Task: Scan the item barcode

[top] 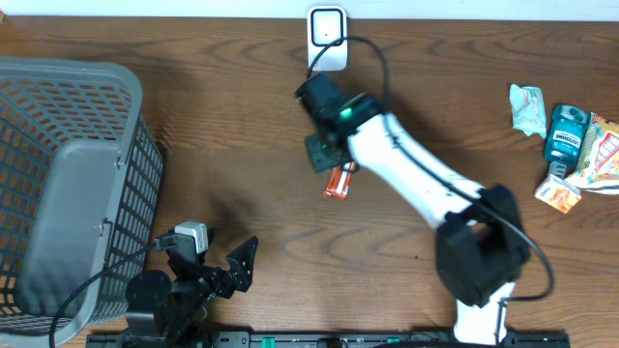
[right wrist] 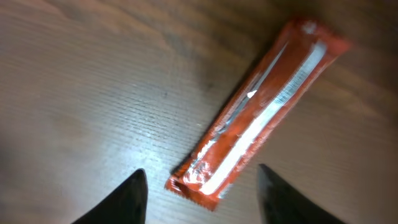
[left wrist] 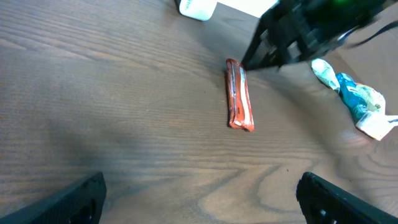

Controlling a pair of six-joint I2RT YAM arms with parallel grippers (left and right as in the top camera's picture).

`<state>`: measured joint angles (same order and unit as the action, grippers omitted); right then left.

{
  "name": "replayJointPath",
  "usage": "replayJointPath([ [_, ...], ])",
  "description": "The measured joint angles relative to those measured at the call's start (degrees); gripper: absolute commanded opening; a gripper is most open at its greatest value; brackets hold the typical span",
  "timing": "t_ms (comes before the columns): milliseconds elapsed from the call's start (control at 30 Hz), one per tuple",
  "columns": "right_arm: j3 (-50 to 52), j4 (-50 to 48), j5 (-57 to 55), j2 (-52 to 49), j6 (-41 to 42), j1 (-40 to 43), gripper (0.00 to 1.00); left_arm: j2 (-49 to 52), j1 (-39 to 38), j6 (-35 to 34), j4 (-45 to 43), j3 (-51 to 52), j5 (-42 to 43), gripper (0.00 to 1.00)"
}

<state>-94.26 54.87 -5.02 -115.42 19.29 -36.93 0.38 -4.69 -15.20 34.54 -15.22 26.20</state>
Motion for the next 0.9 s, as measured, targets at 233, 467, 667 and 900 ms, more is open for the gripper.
replayJointPath([
  [233, 1.01, -1.49, -9.51, -8.61, 10.40, -5.53, 0.47, 0.00, 0.00, 0.00, -0.02, 0.00, -0.02, 0.98],
  [467, 1.29, -1.38, -15.65, -9.49, 15.93, -5.40, 0.47, 0.00, 0.00, 0.00, -0.02, 0.00, 0.00, 0.98],
  [667, 1.29, -1.53, -16.63, -9.66, 16.98, -4.35, 0.45, 0.00, 0.00, 0.00, -0.02, 0.00, 0.00, 0.98],
  [900, -0.20, -1.16, -15.58, -12.48, 16.22, -3.32, 0.31, 0.00, 0.00, 0.00, -0.02, 0.00, 0.00, 0.98],
])
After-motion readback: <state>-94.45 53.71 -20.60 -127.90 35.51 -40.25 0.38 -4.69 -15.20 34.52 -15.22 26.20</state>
